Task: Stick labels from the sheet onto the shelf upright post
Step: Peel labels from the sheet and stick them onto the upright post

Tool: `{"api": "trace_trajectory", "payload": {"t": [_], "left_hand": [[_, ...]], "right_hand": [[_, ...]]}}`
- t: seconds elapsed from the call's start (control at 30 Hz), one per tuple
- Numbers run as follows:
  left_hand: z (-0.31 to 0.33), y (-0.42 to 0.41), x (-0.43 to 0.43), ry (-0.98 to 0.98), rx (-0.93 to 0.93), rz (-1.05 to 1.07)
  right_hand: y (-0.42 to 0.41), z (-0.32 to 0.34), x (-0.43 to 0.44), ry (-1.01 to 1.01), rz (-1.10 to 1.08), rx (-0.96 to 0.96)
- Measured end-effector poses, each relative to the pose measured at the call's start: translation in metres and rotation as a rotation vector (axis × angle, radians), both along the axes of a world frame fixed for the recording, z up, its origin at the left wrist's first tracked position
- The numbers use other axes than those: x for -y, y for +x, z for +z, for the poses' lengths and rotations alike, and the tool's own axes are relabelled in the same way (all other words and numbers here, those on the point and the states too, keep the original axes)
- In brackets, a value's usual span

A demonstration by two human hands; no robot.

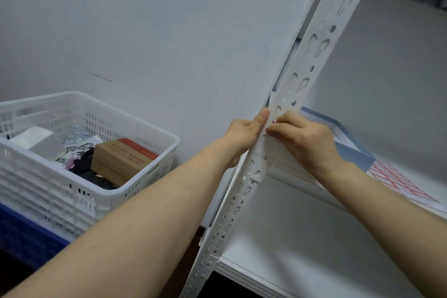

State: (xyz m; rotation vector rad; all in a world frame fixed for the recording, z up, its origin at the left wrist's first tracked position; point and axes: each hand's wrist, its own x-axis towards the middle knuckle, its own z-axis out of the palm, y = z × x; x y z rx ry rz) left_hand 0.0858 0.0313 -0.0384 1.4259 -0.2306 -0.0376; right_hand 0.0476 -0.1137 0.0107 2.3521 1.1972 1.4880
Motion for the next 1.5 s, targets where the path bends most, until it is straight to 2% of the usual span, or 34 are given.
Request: {"api": "trace_trajectory", "payload": {"t": [0.07, 0.17, 0.43, 0.63, 0.7, 0.77, 0.83, 0.9, 0.97, 1.0, 1.07, 1.1, 1.2, 1.3, 1.37, 1.43, 1.5], "left_hand": [[0.001, -0.002, 0.001, 0.016, -0.005, 0.023], [0.002, -0.001, 0.001, 0.013, -0.012, 0.044], [0.003, -0.005, 0.001, 0.011, -0.018, 0.031], [0.006, -0.014, -0.001, -0.009, -0.021, 0.029], [0.007, -0.015, -0.001, -0.017, -0.014, 0.027], [0.007, -0.015, -0.001, -0.028, -0.017, 0.049], [0.009, -0.02, -0.001, -0.031, -0.035, 0.06], [0.015, -0.03, 0.003, -0.027, -0.05, 0.112], [0.02, -0.04, 0.014, 0.018, -0.005, 0.278], [0.022, -0.048, 0.022, 0.058, 0.056, 0.41], [0.028, -0.065, 0.034, 0.143, 0.277, 0.674], [0.033, -0.072, 0.04, 0.149, 0.421, 0.735], [0.043, -0.085, 0.054, 0.162, 0.649, 0.641], [0.058, -0.091, 0.076, 0.211, 0.663, 0.453], [0.063, -0.089, 0.08, 0.24, 0.577, 0.385], [0.087, -0.081, 0.113, 0.256, 0.524, 0.272], [0.093, -0.073, 0.115, 0.195, 0.438, 0.257]], "right_hand": [[-0.001, -0.001, 0.002, 0.105, 0.057, -0.074], [-0.002, -0.002, -0.001, 0.115, 0.052, -0.064], [-0.002, 0.003, -0.013, -0.054, -0.154, 0.082], [-0.006, 0.006, -0.016, -0.058, -0.201, 0.076], [-0.015, 0.005, -0.011, 0.056, -0.17, -0.026], [-0.027, 0.008, -0.005, 0.265, -0.135, -0.253], [-0.036, 0.016, 0.004, 0.557, -0.08, -0.542], [-0.04, 0.03, 0.012, 0.944, 0.052, -0.84], [-0.041, 0.046, 0.022, 1.272, 0.169, -1.066], [-0.042, 0.052, 0.028, 1.37, 0.181, -1.126], [-0.042, 0.059, 0.038, 1.462, 0.159, -1.166], [-0.042, 0.062, 0.043, 1.479, 0.149, -1.157], [-0.036, 0.064, 0.053, 1.5, 0.178, -1.176], [-0.033, 0.069, 0.064, 1.541, 0.279, -1.208], [-0.031, 0.07, 0.061, 1.567, 0.332, -1.266], [-0.032, 0.08, 0.094, 1.654, 0.453, -1.235], [-0.03, 0.08, 0.095, 1.674, 0.428, -1.281]]}}
